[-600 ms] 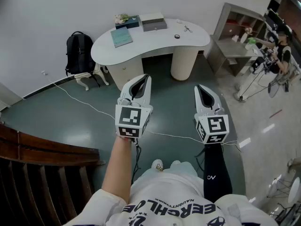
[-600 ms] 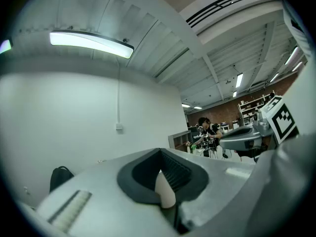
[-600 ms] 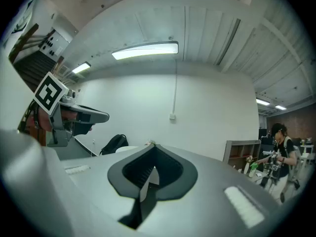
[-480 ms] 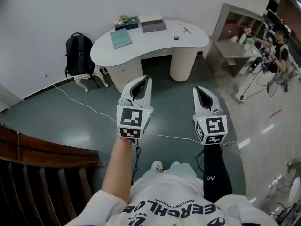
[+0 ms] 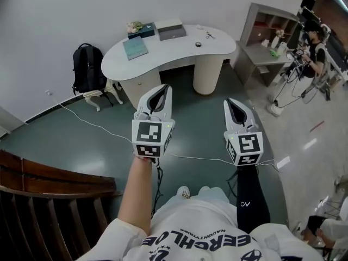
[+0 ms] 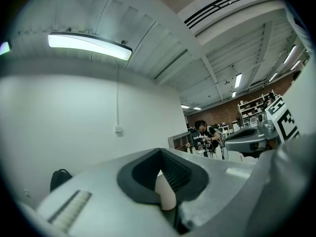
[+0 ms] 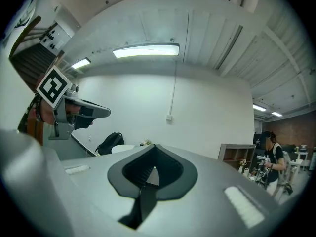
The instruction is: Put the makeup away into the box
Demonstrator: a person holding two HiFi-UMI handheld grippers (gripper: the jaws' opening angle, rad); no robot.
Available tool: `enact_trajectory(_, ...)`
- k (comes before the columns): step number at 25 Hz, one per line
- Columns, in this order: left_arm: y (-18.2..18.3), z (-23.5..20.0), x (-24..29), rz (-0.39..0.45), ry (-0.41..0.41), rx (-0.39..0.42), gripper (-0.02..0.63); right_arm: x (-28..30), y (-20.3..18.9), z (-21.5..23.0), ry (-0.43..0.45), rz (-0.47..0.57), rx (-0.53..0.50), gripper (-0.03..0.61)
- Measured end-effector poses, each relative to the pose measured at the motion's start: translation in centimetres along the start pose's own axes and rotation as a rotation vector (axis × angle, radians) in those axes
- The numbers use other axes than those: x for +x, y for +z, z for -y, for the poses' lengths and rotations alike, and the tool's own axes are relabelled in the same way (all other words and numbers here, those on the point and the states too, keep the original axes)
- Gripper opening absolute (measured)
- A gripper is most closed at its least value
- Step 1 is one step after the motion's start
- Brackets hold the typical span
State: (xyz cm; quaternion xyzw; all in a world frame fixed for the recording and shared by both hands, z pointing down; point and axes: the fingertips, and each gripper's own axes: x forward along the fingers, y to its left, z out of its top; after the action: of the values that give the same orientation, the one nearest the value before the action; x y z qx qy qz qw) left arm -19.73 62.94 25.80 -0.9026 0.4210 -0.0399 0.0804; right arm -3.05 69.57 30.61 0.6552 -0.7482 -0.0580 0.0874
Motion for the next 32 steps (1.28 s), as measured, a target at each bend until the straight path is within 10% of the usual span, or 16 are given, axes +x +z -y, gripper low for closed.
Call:
enact_trajectory(8,0.2,-0.1,-0.4,0.018,0.003,0.002,0.000,0.0,0.2,-0.2,-0.008,0.019,0.023,0.032)
enact_trajectory(15,0.2,-0.7,-0.7,0.040,-0.008,-0.034,0.000,0.3,1.3,-1.3,-0.021,0.087,0.000,0.237)
enact_trajectory(32,-1.2,-2.4,4.9,0.037,0.022,-0.027,0.000,5.5,-1.6,1.6,-0.011,0.054,0.024,0.236)
